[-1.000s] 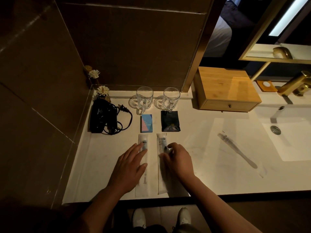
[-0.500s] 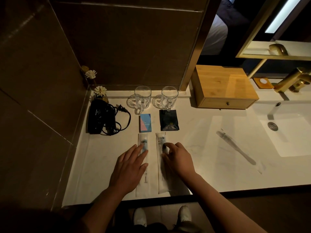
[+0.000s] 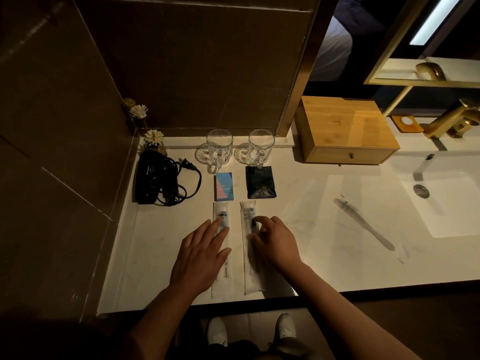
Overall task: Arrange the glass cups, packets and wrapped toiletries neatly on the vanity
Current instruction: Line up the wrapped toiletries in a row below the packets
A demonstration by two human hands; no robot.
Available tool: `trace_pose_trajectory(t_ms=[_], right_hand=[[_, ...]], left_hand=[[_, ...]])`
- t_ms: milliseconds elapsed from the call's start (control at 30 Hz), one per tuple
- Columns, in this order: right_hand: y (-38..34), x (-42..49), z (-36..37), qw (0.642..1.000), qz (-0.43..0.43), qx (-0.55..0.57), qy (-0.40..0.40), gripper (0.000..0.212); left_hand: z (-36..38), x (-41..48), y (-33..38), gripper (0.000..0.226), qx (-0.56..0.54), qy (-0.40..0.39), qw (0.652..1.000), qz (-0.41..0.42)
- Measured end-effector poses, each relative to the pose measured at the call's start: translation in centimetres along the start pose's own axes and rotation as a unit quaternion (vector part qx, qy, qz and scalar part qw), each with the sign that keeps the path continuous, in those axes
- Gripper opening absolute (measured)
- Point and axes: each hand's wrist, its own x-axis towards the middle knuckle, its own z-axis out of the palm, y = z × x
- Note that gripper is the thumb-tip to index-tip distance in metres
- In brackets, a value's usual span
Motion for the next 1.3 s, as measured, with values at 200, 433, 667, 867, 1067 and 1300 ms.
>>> trace_pose_trajectory(t_ms=[200, 433, 667, 867, 1067, 1300], right_hand=[[-0.1, -0.3, -0.3, 1.0, 0.014, 0.019, 0.007, 0.047], [2.5, -2.0, -3.7, 0.989, 0.067, 0.125, 0.035, 0.037], [10.4, -1.8, -11.1, 0.981, 0.113, -0.038, 0.152, 0.033], [14.1, -0.2, -14.6, 0.954, 0.175, -0.227, 0.092, 0.034], [15.5, -0.1, -14.2, 0.945, 0.231, -0.221, 0.07, 0.024], [14.7, -0.2, -14.8, 0.95, 0.283, -0.121, 0.053, 0.02]], left_hand=[[-0.4, -0.1, -0.1, 0.068, -0.042, 0.009, 0.999, 0.003], [-0.8, 0.2, -0.4, 0.065, -0.17, 0.045, 0.983, -0.061], [-1.0, 2.2, -1.8, 0.06, -0.09, 0.06, 0.991, -0.083], [-0.8, 2.1, -1.5, 0.056, -0.046, 0.078, 0.993, -0.076], [-0.6, 2.0, -1.8, 0.056, -0.053, 0.082, 0.992, -0.078], [-0.7, 1.9, -1.6, 0.056, -0.053, 0.084, 0.992, -0.078]])
